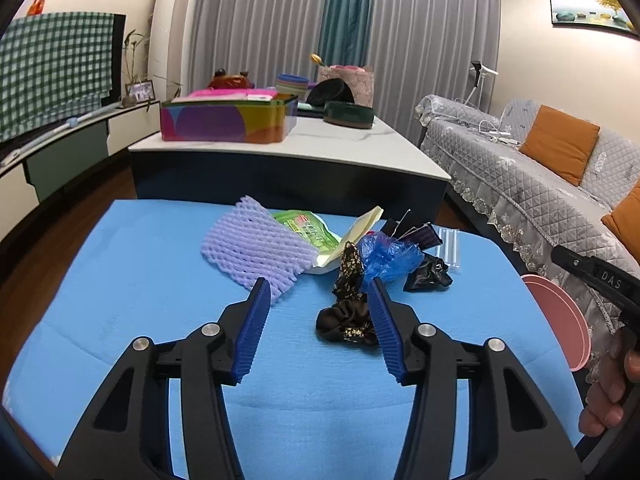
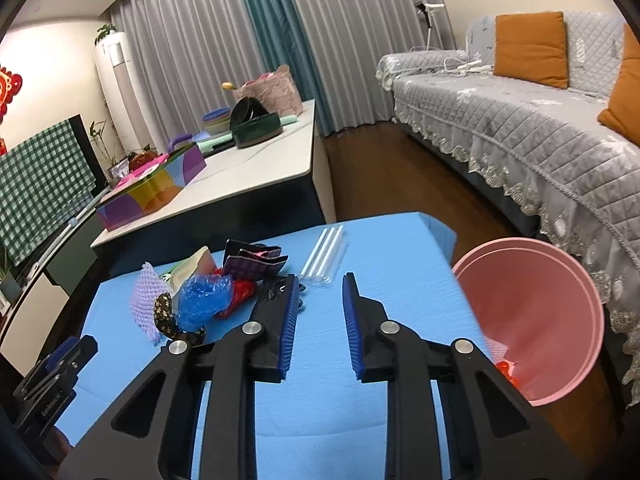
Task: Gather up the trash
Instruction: 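Reach both tools back to the table and grasp the black fabric scraps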
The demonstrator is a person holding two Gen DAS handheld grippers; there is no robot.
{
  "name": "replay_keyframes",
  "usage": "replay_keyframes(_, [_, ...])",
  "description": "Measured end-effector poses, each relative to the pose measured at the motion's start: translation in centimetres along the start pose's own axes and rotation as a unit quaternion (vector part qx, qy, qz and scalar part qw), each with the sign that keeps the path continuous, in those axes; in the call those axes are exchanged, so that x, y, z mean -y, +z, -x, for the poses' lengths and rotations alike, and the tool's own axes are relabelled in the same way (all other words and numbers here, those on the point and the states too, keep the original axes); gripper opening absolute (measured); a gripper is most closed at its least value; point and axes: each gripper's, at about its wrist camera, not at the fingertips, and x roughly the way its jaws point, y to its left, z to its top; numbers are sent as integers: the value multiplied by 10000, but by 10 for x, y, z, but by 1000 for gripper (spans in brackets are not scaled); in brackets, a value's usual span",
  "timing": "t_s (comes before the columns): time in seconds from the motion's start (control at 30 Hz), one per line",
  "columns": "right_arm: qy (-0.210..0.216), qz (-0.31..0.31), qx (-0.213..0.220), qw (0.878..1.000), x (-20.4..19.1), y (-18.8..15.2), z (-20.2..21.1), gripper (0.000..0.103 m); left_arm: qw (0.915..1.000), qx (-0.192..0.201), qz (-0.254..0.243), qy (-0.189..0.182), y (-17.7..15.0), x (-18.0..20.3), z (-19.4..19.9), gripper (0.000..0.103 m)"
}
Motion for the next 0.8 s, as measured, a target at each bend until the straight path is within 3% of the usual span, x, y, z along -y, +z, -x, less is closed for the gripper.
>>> replay_keyframes(0.37, [205,10,-449,9988,0,0,-59,26,9985,-511,-76,-187,-9,23,-59,50])
replay_keyframes(0.47, [328,18,-646,9974,-2,-1,-79,35,9975,-686,-136,-141,-12,29,-75,53])
replay_keyframes(0.5, [348,28,-704,9969,-3,-1,-84,42,9973,-710,-139,-130,-13,30,-78,55])
replay_keyframes(0.63, [429,102,-926,9947,-11,-4,-107,48,9959,-892,-130,-72,-14,29,-92,56])
replay_keyframes(0.67, [434,124,-963,9943,-13,-5,-111,49,9955,-936,-125,-49,-14,29,-95,54])
replay_keyframes(0.8, [472,130,-1125,9924,-18,-5,-128,51,9940,-1087,-49,-77,-13,23,-104,27])
